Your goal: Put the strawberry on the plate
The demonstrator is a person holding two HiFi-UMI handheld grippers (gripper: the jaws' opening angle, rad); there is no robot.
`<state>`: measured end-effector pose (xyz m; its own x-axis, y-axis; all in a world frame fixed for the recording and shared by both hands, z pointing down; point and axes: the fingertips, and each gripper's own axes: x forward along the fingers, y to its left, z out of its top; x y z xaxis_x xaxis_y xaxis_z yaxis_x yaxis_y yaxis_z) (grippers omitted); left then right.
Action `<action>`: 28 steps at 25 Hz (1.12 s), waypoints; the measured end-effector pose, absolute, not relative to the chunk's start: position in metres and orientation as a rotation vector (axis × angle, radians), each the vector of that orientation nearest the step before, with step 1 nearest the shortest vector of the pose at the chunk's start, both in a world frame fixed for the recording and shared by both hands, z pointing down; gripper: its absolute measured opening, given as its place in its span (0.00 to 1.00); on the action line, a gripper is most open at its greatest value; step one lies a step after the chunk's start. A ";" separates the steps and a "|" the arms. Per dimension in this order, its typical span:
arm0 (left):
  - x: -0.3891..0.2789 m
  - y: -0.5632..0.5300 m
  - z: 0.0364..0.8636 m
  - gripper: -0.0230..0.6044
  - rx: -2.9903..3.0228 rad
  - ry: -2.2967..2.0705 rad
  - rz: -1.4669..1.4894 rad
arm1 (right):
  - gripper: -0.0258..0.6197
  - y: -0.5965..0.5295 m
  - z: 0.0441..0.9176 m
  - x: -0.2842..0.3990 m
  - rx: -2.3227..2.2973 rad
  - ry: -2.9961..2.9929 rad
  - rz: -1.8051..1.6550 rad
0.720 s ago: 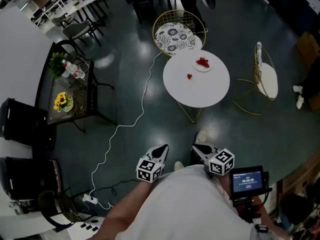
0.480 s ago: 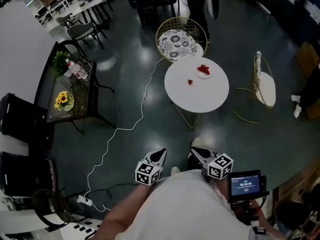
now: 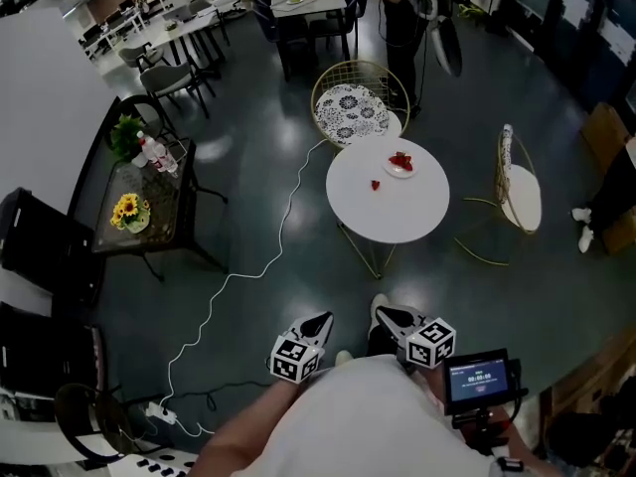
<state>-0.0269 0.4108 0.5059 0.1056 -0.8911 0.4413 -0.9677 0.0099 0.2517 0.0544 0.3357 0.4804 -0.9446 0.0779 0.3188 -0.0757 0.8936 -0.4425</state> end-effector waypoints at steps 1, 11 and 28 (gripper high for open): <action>-0.025 0.415 0.505 0.05 1.903 -1.802 0.212 | 0.05 0.340 0.480 0.056 0.006 -2.724 0.660; -0.015 0.409 0.508 0.05 1.945 -1.770 0.221 | 0.05 0.342 0.486 0.074 0.073 -2.712 0.666; -0.028 0.418 0.506 0.05 1.917 -1.809 0.199 | 0.05 0.343 0.487 0.058 0.052 -2.705 0.657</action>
